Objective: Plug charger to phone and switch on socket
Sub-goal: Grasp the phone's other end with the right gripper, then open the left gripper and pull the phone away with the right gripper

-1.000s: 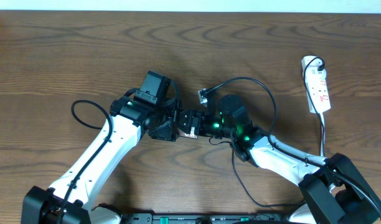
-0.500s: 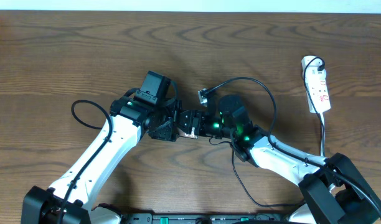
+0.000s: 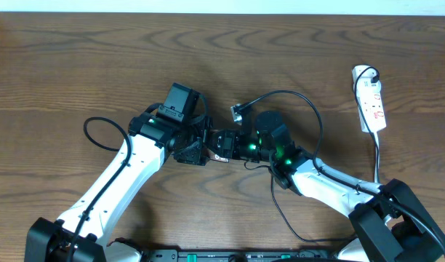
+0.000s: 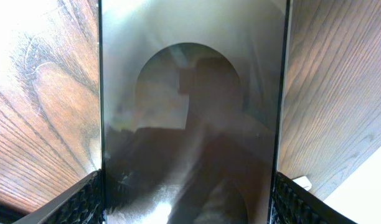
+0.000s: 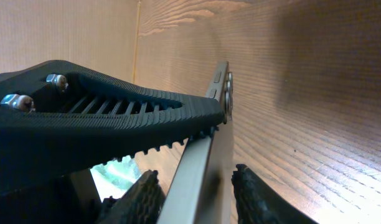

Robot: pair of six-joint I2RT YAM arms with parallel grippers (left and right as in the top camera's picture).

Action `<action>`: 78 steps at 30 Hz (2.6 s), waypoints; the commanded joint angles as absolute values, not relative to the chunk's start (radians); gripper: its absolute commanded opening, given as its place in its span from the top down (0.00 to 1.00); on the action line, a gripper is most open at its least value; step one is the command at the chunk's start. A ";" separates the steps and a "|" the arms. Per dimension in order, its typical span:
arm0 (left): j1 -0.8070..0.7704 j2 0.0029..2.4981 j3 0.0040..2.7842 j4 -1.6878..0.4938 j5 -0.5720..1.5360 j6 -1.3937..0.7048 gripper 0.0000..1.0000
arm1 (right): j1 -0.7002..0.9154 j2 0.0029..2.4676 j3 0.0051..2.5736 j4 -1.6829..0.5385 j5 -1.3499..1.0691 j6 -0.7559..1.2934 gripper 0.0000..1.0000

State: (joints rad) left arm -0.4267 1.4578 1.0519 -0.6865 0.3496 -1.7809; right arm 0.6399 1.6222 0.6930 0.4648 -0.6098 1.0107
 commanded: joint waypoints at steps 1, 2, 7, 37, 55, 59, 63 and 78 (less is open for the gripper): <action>-0.439 1.454 1.062 -0.678 0.434 -1.792 0.93 | 0.656 1.623 0.707 0.466 -0.601 1.005 0.69; -0.439 1.454 1.062 -0.678 0.434 -1.792 0.92 | 0.656 1.623 0.707 0.466 -0.601 1.005 0.72; -0.439 1.454 1.062 -0.678 0.434 -1.789 0.93 | 0.656 1.623 0.707 0.466 -0.600 1.005 0.77; -0.424 1.454 1.062 -0.678 0.393 -1.671 0.28 | 0.642 1.623 0.707 0.437 -0.600 0.995 0.99; -0.156 1.453 1.062 -0.674 0.665 -1.021 0.21 | 0.437 1.623 0.707 0.277 -0.649 0.979 0.99; -0.082 1.453 1.062 -0.660 0.805 -0.876 0.16 | 0.398 1.623 0.707 0.282 -0.651 1.020 0.99; -0.004 1.453 1.062 -0.610 1.002 -0.796 0.15 | 0.350 1.623 0.707 0.349 -0.672 1.190 0.99; 0.073 1.453 1.062 -0.233 1.151 -0.913 0.07 | 0.337 1.623 0.707 0.831 -0.646 1.873 0.99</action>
